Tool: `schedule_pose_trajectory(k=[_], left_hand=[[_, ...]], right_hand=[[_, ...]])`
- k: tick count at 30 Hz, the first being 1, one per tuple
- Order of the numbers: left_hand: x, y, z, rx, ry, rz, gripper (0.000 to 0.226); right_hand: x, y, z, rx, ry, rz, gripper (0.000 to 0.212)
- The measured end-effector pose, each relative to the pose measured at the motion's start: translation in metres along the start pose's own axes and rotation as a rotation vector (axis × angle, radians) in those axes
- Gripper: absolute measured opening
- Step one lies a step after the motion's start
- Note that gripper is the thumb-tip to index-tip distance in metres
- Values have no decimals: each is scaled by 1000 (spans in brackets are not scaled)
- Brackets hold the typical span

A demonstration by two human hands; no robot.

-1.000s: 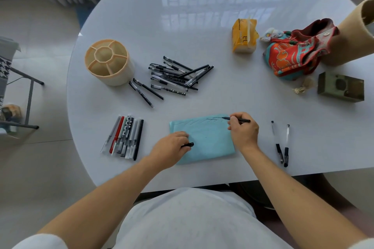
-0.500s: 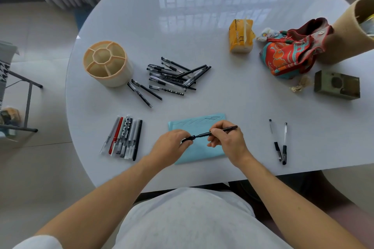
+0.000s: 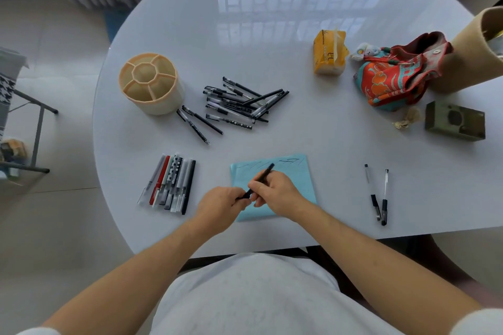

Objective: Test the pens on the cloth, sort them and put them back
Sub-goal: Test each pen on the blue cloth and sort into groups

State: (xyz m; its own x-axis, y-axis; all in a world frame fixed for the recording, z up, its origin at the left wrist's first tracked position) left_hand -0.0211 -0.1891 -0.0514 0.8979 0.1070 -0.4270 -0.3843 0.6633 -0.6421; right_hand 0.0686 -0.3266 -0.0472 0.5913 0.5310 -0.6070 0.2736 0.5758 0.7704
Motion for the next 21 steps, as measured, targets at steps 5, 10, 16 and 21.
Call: schedule_pose_trajectory(k=[5,10,16,21], left_hand=[[-6,29,21,-2,-165,140,38],[-14,66,39,67,-232,334,29],[-20,93,39,129,-131,491,43],[-17,103,43,188,-107,541,50]], right_hand=[[42,29,-9,-130,-78,22,27],[97,68,14,-556,-413,207,22],[149,77,12,-1079,-360,181,27],[151,74,15,-1097,-410,135,25]])
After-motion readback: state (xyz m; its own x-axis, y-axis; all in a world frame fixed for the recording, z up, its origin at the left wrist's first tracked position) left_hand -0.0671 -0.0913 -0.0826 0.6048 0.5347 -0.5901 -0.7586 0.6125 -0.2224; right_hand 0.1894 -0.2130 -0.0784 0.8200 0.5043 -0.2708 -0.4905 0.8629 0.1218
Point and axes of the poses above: each hand's wrist, its own x-axis towards the middle knuckle, its own z-axis out of the back of the hand, y = z × x, the point moved 4 cm from there along x, towards the middle knuckle, and after that the axes turned 6 degrees about -x, right-handed, at the moved point
